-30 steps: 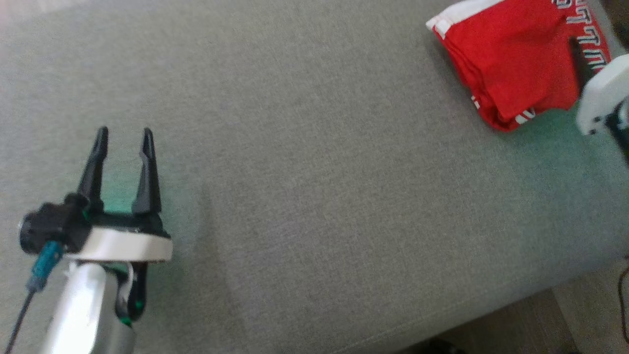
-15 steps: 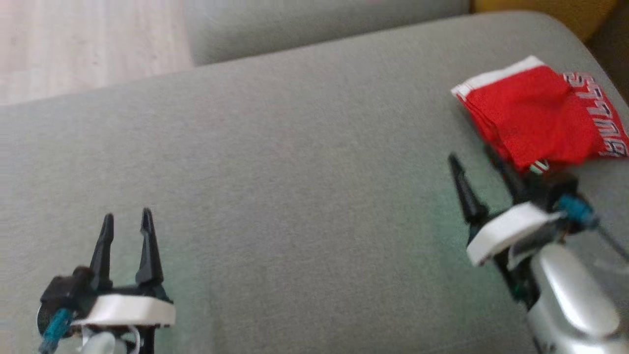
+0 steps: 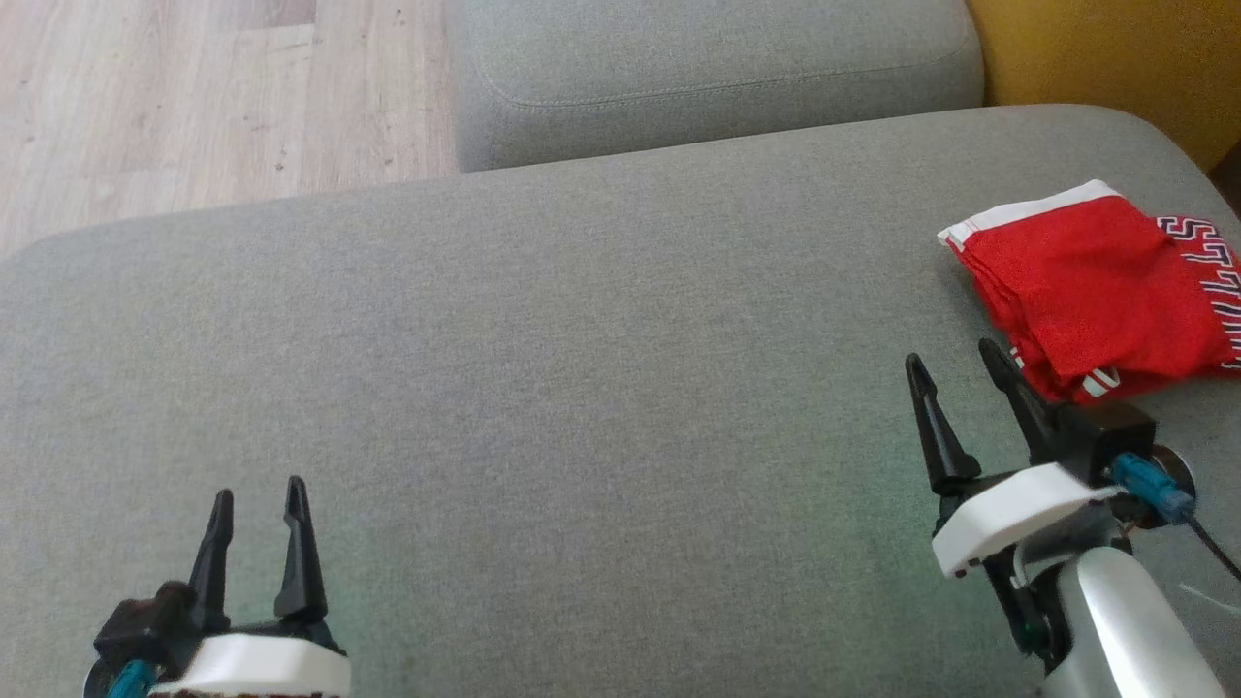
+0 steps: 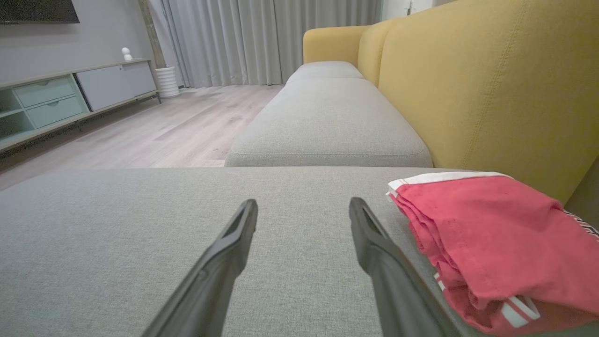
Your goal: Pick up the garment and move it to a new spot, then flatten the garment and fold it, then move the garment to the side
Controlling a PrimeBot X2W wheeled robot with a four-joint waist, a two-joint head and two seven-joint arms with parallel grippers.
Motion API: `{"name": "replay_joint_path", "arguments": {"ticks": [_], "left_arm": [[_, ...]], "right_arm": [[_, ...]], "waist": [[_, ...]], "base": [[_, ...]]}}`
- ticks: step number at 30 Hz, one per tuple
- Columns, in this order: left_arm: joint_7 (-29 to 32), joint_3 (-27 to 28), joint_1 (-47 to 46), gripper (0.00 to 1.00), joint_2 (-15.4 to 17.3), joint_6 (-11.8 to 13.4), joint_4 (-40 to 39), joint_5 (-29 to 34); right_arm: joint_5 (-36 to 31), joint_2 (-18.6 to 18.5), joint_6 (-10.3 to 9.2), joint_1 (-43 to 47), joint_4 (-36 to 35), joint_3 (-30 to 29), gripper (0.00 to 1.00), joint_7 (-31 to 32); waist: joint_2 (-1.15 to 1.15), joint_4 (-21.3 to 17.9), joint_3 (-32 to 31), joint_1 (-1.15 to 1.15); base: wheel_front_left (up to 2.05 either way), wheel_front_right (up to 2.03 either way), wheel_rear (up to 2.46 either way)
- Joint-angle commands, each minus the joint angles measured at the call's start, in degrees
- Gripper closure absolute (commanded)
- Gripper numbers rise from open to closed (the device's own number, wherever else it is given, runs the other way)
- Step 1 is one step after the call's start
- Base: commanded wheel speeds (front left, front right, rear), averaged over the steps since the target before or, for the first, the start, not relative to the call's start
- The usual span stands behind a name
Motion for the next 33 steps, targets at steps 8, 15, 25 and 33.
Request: {"name": "replay_joint_path", "arguments": {"ticks": [8, 15, 25, 33], "left_arm": [[-0.7, 2.69, -2.13, 0.0, 0.54, -0.45, -1.91, 0.99], [-0.7, 2.7, -2.37, 0.0, 0.56, -0.44, -1.67, 1.49], [0.18, 0.29, 0.96, 1.0, -1.18, -0.45, 3.33, 0.8], [1.01, 0.65, 2.3, 1.0, -2.22, -0.59, 5.89, -1.83]], "right_arm": [[-0.95, 1.12, 0.39, 0.8, -3.53, 0.2, 0.0, 1.0], [-1.07, 1.71, 0.39, 1.1, -3.72, -0.01, 0.0, 1.26], [-0.36, 1.6, -0.05, 3.89, 2.11, -0.76, 1.0, 1.55], [2.72, 1.78, -0.04, 6.63, 5.24, -1.19, 1.0, 1.88]], "waist": [[0.0, -0.45, 0.2, 0.0], [0.0, -0.83, 0.21, 0.0], [0.0, -0.91, 0.33, 0.01], [0.0, -0.74, 0.31, 0.0]], "base": [[0.0, 0.0, 0.0], [0.0, 0.0, 0.0], [0.0, 0.0, 0.0], [0.0, 0.0, 0.0]]}}
